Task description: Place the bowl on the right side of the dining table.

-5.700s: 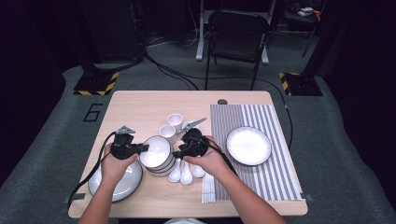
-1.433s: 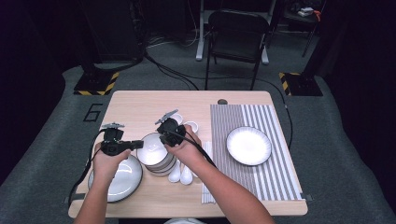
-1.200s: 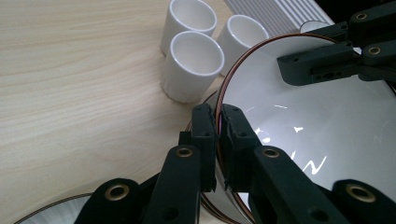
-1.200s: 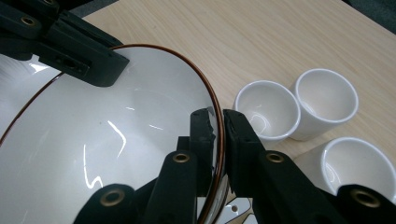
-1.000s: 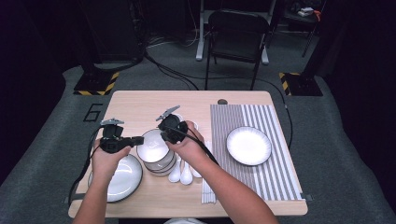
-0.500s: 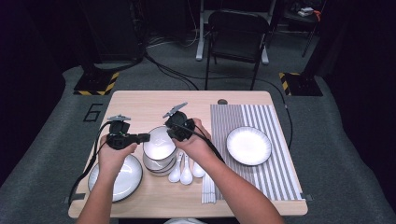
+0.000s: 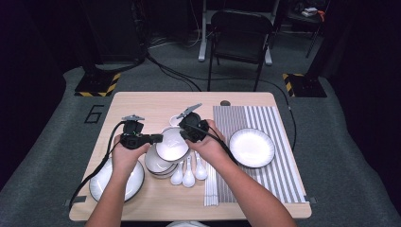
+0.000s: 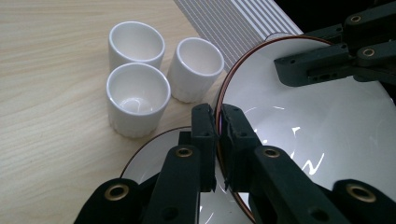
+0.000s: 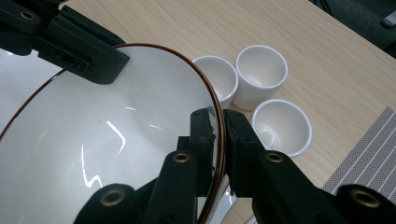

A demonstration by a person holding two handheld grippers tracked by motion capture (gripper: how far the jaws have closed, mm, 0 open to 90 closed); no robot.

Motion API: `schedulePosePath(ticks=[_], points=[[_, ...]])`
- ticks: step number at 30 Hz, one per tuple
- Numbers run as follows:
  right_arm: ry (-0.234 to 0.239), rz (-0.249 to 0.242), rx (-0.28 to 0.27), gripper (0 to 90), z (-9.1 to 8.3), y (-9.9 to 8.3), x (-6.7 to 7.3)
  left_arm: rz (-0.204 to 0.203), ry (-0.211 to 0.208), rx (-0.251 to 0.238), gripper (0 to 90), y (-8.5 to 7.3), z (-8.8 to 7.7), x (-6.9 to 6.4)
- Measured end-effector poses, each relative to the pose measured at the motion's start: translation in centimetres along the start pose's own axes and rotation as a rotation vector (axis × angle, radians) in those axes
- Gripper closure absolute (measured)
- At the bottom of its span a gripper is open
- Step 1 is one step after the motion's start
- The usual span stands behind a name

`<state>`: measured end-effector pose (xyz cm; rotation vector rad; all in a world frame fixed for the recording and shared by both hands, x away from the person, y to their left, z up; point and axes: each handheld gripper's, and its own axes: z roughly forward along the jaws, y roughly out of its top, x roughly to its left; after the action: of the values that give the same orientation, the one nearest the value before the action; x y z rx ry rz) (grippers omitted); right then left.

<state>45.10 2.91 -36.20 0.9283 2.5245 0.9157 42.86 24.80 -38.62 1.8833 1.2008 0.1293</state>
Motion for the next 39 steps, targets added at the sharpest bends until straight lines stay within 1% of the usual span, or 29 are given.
schedulePosePath(ticks=[2, 5, 6, 7, 8, 10, 12, 13, 14, 16, 20, 22, 24, 25, 28, 31, 34, 38, 39], points=[[0.001, 0.002, -0.009, 82.8, 0.0, -0.2, -0.2, 0.0, -0.003, 0.002, 84.4, 0.1, 0.2, -0.1], [-0.001, 0.007, -0.004, 82.9, -0.1, -0.4, -0.3, 0.003, -0.009, 0.003, 84.3, 0.1, 0.3, -0.2], [0.001, 0.009, -0.001, 82.9, -0.1, -0.4, -0.4, 0.009, -0.011, 0.004, 84.2, 0.1, 0.3, -0.2], [0.003, 0.004, -0.012, 82.9, -0.1, -0.5, -0.5, 0.006, -0.014, -0.001, 84.1, 0.2, 0.3, -0.3], [0.011, 0.006, -0.007, 82.9, -0.2, -0.5, -0.6, 0.006, -0.018, -0.004, 84.0, 0.2, 0.3, -0.3], [0.006, 0.015, -0.006, 82.8, -0.3, -0.6, -0.6, 0.006, -0.027, -0.005, 83.9, 0.2, 0.3, -0.3], [0.005, 0.003, -0.003, 82.8, -0.5, -0.6, -0.6, 0.009, -0.036, -0.009, 83.4, 0.2, 0.4, -0.3], [0.005, -0.002, -0.004, 82.8, -0.6, -0.6, -0.6, 0.007, -0.046, -0.016, 82.5, 0.2, 0.3, -0.3], [0.003, 0.004, -0.006, 82.7, -0.6, -0.6, -0.6, 0.009, -0.054, -0.018, 80.0, 0.3, 0.3, -0.3], [0.009, -0.005, 0.002, 82.8, -0.7, -0.7, -0.6, 0.012, -0.059, -0.021, 79.2, 0.3, 0.3, -0.3], [0.01, -0.008, -0.005, 82.7, -0.8, -0.7, -0.6, 0.013, -0.067, -0.017, 78.1, 0.2, 0.4, -0.4], [0.011, -0.005, -0.008, 82.7, -0.8, -0.7, -0.6, 0.016, -0.07, -0.017, 75.9, 0.2, 0.5, -0.4], [0.017, 0.001, -0.006, 82.7, -0.8, -0.8, -0.7, 0.02, -0.075, -0.006, 75.8, 0.2, 0.6, -0.4], [0.017, 0.0, -0.006, 82.7, -0.8, -0.8, -0.7, 0.019, -0.07, -0.011, 75.9, 0.2, 0.7, -0.4], [0.01, 0.013, -0.009, 82.7, -0.7, -0.8, -0.7, 0.021, -0.063, 0.001, 77.4, 0.2, 0.9, -0.3], [0.02, 0.004, -0.009, 82.9, -0.6, -0.9, -0.9, 0.02, -0.054, 0.009, 78.9, 0.1, 1.1, -0.4], [0.022, 0.006, -0.006, 83.0, -0.6, -1.0, -0.9, 0.021, -0.058, 0.014, 79.4, 0.1, 1.3, -0.3], [0.018, 0.021, -0.006, 83.0, -0.4, -1.2, -1.0, 0.022, -0.059, 0.022, 79.6, 0.1, 1.6, -0.3], [0.021, 0.017, -0.007, 83.0, -0.4, -1.3, -1.1, 0.022, -0.056, 0.024, 79.7, 0.1, 1.7, -0.3]])
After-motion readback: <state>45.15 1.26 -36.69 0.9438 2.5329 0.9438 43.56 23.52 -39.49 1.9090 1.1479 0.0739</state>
